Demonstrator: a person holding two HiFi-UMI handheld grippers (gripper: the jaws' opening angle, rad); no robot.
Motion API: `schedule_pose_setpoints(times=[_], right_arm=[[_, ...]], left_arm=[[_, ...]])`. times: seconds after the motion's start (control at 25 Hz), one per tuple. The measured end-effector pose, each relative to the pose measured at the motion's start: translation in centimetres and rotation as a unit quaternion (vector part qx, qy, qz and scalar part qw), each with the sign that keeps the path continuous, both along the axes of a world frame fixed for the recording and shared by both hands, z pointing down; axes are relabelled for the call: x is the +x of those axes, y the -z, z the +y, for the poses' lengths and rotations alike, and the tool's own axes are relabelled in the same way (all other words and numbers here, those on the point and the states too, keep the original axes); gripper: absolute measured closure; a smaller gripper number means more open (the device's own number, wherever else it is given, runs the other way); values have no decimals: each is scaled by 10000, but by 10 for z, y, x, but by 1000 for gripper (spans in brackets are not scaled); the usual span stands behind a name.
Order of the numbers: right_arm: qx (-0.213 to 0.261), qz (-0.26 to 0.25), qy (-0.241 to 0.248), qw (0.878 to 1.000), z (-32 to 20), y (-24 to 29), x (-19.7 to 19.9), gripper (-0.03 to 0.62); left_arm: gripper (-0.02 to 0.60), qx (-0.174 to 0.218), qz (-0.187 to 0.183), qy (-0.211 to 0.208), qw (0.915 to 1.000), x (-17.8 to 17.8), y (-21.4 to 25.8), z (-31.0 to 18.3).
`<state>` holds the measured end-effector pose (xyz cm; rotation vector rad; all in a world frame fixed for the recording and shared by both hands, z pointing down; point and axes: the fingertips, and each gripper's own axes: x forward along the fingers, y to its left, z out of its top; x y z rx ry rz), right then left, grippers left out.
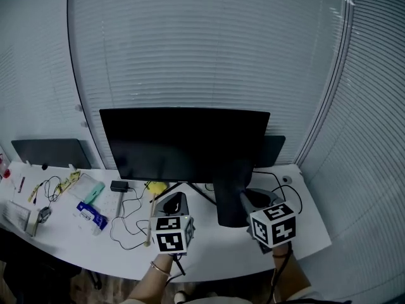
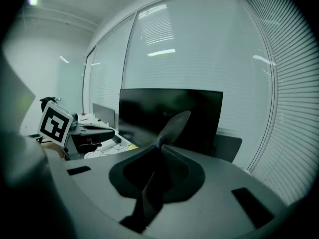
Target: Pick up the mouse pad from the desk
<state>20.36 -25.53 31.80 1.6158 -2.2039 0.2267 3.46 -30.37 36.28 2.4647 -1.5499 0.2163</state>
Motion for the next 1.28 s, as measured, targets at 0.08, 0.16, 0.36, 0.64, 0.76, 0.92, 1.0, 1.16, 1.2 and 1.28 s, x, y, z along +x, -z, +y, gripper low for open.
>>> schedule_pose_setpoints(times=[0.08, 0.16, 0.36, 0.64, 0.76, 0.92, 1.0, 1.16, 1.2, 1.28], right_arm=[[189, 172, -12, 9997, -2, 20, 8, 540], [321, 362, -13, 9988, -3, 40, 14, 540], [537, 549, -124, 9970, -1, 70, 27, 540], [593, 459, -300, 9967, 5, 77, 37, 540], [592, 422, -327, 9968, 5, 70, 37, 540], [586, 375, -341, 9970, 6, 67, 35, 540], [601, 355, -358, 9969, 5, 69, 35, 540], [729, 385, -422, 9957, 4, 71, 36, 542], [745, 402, -421, 9955, 3, 71, 36, 542], [758, 443, -406, 9953, 2, 70, 36, 542]], left_arm=[[577, 179, 49, -42, 9998, 7, 19, -5], [577, 306, 94, -82, 9995, 14, 39, -8], [577, 479, 179, -223, 9984, 29, 63, -8], [577, 478, 206, -341, 9981, 41, 69, -3], [577, 468, 189, -374, 9980, 45, 63, -2], [577, 456, 197, -401, 9980, 47, 60, -1], [577, 433, 217, -410, 9980, 48, 61, -1], [577, 399, 232, -431, 9980, 51, 58, -1], [577, 394, 239, -436, 9980, 52, 57, -2], [577, 388, 246, -443, 9980, 54, 54, -3]])
